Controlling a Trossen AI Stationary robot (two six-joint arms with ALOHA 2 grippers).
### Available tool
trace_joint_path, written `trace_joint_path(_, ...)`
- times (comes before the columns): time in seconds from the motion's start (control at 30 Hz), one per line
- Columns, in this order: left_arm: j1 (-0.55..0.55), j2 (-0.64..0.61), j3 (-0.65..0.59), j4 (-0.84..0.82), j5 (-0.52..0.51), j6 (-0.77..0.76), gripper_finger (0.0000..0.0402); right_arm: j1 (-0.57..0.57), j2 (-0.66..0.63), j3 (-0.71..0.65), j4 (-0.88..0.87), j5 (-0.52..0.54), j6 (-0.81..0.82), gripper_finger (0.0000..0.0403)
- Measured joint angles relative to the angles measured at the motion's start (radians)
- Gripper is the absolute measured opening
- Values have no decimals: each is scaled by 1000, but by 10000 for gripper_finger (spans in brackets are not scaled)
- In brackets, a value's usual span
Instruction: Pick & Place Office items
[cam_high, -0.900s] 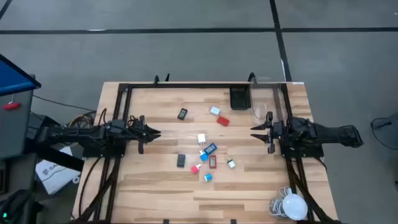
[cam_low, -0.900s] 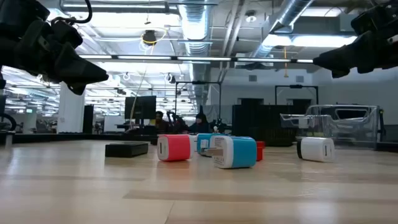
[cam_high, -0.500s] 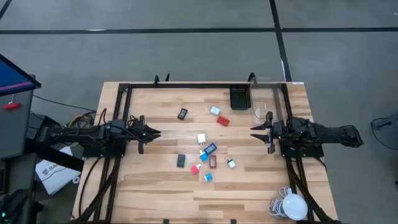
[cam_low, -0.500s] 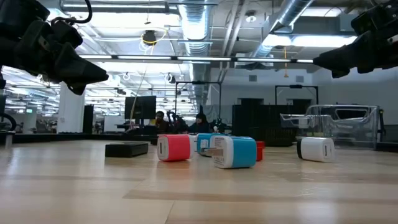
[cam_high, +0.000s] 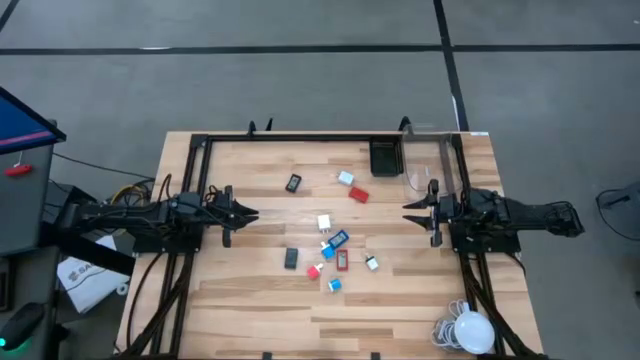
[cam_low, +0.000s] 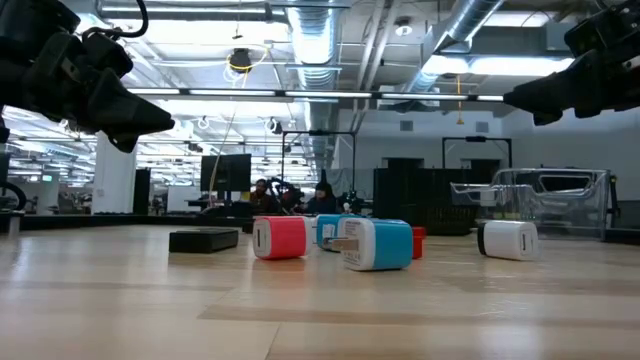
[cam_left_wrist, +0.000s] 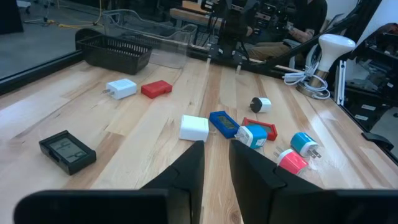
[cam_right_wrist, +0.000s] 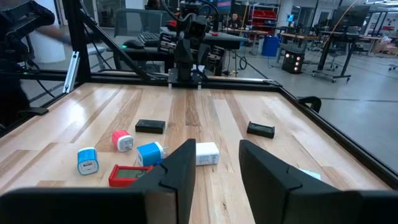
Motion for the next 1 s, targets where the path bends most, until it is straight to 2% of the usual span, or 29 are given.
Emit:
trace_joint_path(0.67, 0, 0, 0, 5, -1, 10, 72, 0, 0, 0, 0, 0, 0, 115)
trace_joint_path(0.83, 0, 0, 0, 197, -8, 187, 72, 0, 0, 0, 0, 0, 0, 115)
trace_joint_path(1.0, 0, 4, 0, 472, -20, 108, 72, 0, 0, 0, 0, 0, 0, 115)
